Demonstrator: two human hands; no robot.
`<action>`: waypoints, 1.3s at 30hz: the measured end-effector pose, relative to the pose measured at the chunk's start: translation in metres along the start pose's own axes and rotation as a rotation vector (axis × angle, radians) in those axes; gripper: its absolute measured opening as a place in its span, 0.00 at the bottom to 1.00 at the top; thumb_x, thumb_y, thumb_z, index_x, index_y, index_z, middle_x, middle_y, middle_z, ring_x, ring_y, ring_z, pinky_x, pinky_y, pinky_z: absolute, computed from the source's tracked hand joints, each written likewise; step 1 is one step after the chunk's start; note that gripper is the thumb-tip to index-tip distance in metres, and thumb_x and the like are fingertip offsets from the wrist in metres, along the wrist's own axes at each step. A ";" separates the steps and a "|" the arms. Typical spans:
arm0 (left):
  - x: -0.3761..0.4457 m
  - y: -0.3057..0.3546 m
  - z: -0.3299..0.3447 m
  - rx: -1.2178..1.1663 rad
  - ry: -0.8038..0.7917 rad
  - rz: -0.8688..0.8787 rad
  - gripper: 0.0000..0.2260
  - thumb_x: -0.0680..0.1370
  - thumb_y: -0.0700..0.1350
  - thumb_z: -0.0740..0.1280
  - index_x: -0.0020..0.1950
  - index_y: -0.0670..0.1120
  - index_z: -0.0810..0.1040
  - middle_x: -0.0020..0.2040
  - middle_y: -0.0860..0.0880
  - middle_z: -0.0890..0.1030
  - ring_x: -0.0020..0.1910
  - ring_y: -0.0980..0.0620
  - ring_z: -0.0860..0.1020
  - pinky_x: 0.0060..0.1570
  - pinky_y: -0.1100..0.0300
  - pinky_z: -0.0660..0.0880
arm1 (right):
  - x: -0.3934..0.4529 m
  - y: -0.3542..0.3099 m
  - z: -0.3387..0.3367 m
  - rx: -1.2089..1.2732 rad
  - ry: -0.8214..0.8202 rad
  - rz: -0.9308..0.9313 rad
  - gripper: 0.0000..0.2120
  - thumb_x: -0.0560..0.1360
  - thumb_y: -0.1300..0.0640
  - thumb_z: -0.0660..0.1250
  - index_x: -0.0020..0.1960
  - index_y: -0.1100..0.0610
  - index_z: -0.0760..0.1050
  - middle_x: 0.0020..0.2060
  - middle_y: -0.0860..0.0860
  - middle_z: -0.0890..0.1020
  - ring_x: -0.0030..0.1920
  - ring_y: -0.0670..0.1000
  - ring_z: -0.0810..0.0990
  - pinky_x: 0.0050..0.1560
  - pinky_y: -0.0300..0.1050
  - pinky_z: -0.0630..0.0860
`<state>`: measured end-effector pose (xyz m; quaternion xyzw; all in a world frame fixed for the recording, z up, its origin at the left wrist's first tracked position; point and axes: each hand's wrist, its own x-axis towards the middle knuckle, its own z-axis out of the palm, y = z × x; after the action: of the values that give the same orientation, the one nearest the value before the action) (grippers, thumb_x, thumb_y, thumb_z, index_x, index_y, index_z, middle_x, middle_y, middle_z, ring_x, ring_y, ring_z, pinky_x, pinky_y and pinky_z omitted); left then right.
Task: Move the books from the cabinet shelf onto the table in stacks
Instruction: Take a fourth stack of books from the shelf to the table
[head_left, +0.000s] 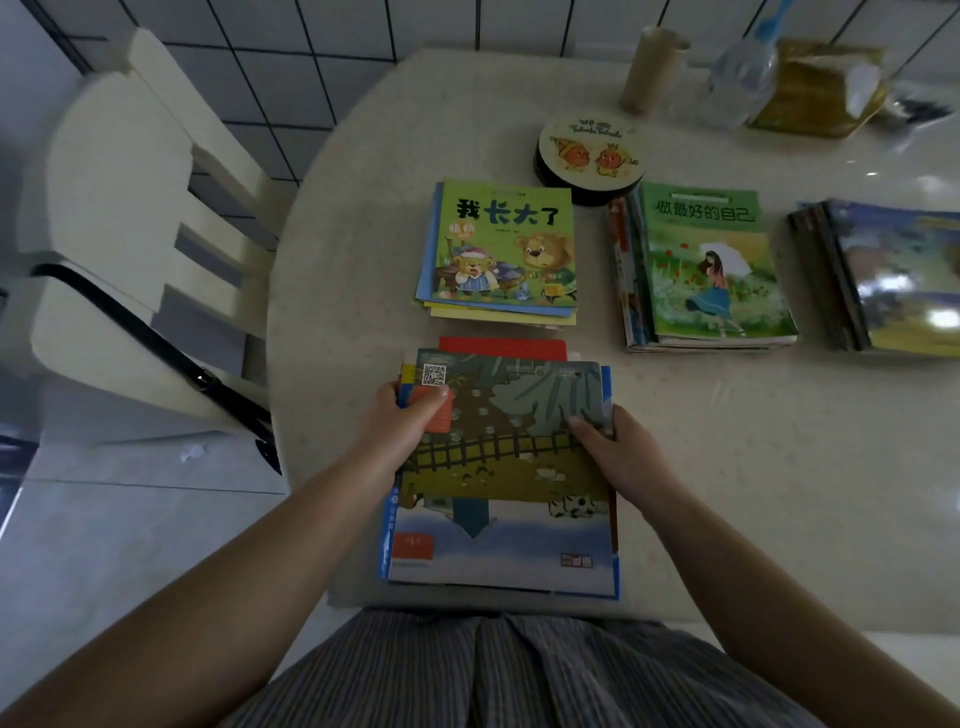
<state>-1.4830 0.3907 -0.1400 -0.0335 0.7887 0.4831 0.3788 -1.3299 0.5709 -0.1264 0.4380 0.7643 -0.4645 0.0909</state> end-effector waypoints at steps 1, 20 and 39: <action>-0.003 -0.003 0.000 0.003 -0.002 0.002 0.18 0.74 0.55 0.68 0.60 0.47 0.75 0.53 0.46 0.81 0.51 0.48 0.80 0.57 0.50 0.75 | 0.000 0.000 0.001 0.002 0.007 -0.004 0.20 0.76 0.45 0.62 0.62 0.56 0.70 0.54 0.52 0.80 0.51 0.51 0.78 0.49 0.48 0.77; -0.052 -0.017 0.001 0.007 0.217 0.021 0.31 0.75 0.53 0.68 0.74 0.46 0.60 0.66 0.47 0.72 0.61 0.47 0.74 0.56 0.52 0.74 | -0.008 0.003 -0.018 0.026 0.005 -0.143 0.35 0.72 0.42 0.66 0.74 0.51 0.58 0.70 0.54 0.68 0.69 0.56 0.68 0.66 0.57 0.70; -0.263 -0.110 0.090 -0.577 0.729 -0.057 0.17 0.75 0.50 0.68 0.62 0.47 0.74 0.56 0.46 0.81 0.53 0.50 0.80 0.54 0.54 0.76 | -0.098 0.023 -0.040 -0.223 -0.546 -0.734 0.17 0.76 0.54 0.65 0.64 0.55 0.70 0.54 0.48 0.73 0.57 0.49 0.73 0.54 0.43 0.65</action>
<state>-1.1992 0.3208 -0.0771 -0.3267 0.7025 0.6288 0.0652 -1.2433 0.5488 -0.0651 -0.0116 0.8620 -0.4791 0.1649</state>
